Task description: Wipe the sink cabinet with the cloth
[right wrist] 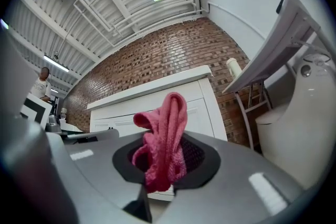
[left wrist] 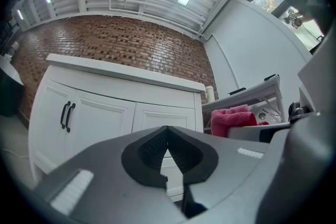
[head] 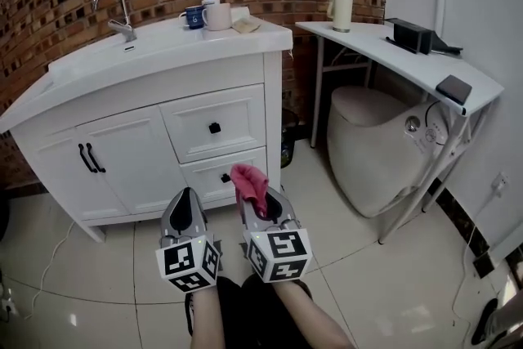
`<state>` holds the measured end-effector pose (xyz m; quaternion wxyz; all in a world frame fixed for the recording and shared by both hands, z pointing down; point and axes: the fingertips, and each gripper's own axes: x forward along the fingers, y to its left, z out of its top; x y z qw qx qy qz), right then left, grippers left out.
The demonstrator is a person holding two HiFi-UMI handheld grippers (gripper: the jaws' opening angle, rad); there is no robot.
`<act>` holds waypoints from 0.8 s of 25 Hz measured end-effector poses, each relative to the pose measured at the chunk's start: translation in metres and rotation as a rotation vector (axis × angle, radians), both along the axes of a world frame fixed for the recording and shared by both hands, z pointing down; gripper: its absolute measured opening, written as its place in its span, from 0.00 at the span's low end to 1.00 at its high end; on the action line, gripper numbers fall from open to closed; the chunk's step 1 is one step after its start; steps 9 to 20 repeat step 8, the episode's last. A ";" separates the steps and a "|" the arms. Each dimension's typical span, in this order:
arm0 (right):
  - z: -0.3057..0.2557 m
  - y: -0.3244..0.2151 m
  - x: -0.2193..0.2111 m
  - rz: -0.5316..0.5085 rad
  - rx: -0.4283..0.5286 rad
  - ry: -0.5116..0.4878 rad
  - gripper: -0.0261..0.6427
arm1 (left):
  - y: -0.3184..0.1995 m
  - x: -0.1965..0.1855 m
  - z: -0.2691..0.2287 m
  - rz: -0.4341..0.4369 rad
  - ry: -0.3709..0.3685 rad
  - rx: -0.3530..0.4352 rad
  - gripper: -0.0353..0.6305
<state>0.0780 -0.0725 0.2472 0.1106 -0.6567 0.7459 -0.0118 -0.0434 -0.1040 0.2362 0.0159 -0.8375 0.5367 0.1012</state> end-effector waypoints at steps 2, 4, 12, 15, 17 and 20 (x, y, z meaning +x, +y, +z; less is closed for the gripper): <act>0.000 0.000 -0.002 -0.004 0.001 0.006 0.15 | -0.001 -0.001 0.001 -0.002 0.006 -0.009 0.07; 0.000 -0.001 -0.004 -0.011 0.003 0.011 0.15 | -0.001 -0.002 0.001 -0.003 0.011 -0.011 0.07; -0.001 -0.003 -0.005 -0.015 0.001 0.016 0.15 | -0.003 -0.006 0.001 -0.013 0.019 -0.019 0.07; -0.001 -0.003 -0.005 -0.015 0.001 0.016 0.15 | -0.003 -0.006 0.001 -0.013 0.019 -0.019 0.07; -0.001 -0.003 -0.005 -0.015 0.001 0.016 0.15 | -0.003 -0.006 0.001 -0.013 0.019 -0.019 0.07; -0.001 -0.003 -0.005 -0.015 0.001 0.016 0.15 | -0.003 -0.006 0.001 -0.013 0.019 -0.019 0.07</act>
